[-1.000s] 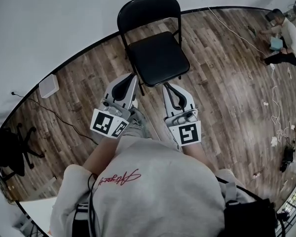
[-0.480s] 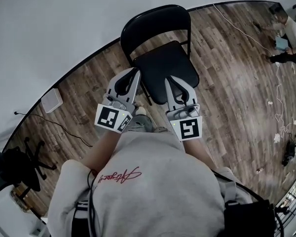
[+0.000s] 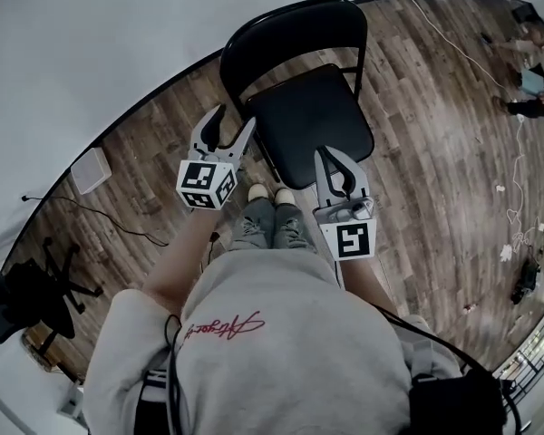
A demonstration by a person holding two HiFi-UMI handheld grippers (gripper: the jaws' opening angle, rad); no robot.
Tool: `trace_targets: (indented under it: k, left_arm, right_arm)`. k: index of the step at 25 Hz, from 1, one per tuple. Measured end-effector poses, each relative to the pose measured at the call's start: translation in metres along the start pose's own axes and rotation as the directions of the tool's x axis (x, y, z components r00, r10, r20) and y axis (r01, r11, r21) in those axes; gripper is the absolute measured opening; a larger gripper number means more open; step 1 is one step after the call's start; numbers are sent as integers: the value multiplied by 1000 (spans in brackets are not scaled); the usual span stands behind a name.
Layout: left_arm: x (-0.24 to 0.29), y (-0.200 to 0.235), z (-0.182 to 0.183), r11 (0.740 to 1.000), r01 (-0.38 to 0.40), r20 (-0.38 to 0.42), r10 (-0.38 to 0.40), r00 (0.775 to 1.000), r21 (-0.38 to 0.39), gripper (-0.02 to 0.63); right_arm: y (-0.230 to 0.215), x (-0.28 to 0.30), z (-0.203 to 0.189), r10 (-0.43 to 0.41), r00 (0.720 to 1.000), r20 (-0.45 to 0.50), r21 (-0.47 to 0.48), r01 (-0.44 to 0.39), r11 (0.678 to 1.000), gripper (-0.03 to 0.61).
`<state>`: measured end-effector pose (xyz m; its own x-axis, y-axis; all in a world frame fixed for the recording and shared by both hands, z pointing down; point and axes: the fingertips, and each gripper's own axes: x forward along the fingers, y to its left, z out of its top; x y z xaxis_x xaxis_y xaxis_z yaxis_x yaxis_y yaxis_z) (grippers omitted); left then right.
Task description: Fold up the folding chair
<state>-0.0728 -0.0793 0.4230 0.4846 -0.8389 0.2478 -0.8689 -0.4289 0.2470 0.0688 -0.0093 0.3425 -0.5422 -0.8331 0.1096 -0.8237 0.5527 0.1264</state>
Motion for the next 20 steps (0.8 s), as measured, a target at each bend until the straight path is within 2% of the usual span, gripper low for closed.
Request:
trace_targets:
  k: [3,6,10,14,16,20]
  left_arm:
    - [30,46,-54,994,-76,-115,68,991,-73,285]
    - [54,81,-105,985,-117,-216,87,972,-127,290]
    - [78,101,-148,987,-92,-282,52,958,-131,302]
    - [103,110,-167,991,-51,-310,11,951,-120,311]
    - [113,114,-168,994,-38,-313,4,950,-104,311]
    - [127,118,-167,998,-23,-321,4,947,-54,306]
  right_arm:
    - [-11,-2,-45,-25,997,-77,31,28,999,18]
    - [-18,-10,-93,-56,986,-159,63,66,996,18]
    - [-18,-27,-155,-96,956,-277,101,128,987,18]
    - [-18,-35,-204,-124,928,-351,128,179,976,18]
    - [-17,-37,-234,-144,907,-395,198,237,951,18]
    - [-14,-51,-305,-190,848,-495,320,382,867,20]
